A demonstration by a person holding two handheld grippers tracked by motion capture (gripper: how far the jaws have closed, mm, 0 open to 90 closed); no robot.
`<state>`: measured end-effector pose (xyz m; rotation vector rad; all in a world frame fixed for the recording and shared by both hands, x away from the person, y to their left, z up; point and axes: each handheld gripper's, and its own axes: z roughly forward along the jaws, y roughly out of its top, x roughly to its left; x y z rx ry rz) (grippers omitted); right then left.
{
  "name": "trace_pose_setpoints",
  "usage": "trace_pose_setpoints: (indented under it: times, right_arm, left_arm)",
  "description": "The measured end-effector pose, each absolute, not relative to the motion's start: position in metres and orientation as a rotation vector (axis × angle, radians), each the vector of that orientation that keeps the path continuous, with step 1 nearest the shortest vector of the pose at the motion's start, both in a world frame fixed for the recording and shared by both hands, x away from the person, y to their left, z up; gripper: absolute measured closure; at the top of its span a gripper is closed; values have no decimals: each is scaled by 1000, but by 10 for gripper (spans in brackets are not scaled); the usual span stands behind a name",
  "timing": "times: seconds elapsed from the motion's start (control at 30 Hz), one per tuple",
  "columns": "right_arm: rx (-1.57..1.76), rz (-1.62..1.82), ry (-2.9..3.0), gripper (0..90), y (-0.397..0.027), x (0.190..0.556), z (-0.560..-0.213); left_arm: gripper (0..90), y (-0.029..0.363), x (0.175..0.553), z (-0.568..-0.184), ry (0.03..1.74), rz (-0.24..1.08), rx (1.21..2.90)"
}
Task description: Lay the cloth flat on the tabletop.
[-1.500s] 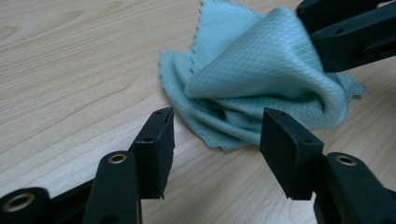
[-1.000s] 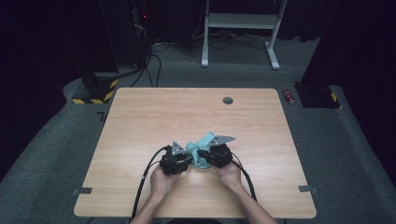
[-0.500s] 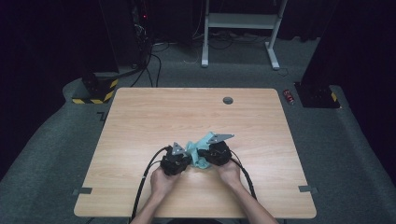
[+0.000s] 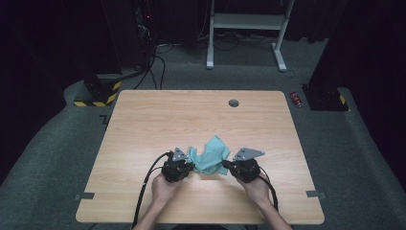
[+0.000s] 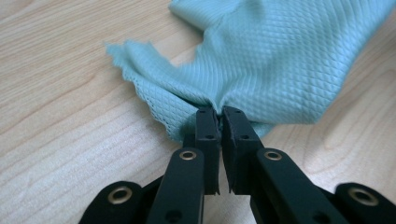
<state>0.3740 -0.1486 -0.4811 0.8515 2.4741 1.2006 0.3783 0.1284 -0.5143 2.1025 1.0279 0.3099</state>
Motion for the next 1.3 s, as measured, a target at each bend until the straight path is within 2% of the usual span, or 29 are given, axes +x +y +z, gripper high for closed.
trace_pose_setpoints:
  times: [0.33, 0.5, 0.6, 0.67, 0.93, 1.13, 1.23, 1.3]
  right_arm:
    - [841, 1024, 2596, 890, -170, 354, -502]
    - [863, 1109, 2536, 784, -178, 356, -488]
    - [864, 1171, 2489, 726, -177, 359, -475]
    - [873, 1189, 2469, 695, -171, 365, -470]
    - [968, 1147, 2480, 662, -137, 402, -479]
    - [1111, 1075, 2504, 598, -114, 436, -493]
    - [1155, 1056, 2511, 604, -112, 445, -499]
    - [1161, 1051, 2527, 660, -112, 449, -503]
  left_arm:
    - [824, 135, 371, -509, 1025, 309, 2094]
    - [768, 139, 372, -507, 1047, 324, 2079]
    - [693, 140, 376, -503, 1072, 347, 2076]
    - [645, 140, 381, -500, 1091, 361, 2071]
    - [519, 142, 404, -493, 1175, 421, 2053]
    - [467, 130, 427, -498, 1225, 427, 2103]
    - [463, 127, 434, -501, 1243, 422, 2121]
    - [465, 124, 437, -504, 1246, 418, 2137]
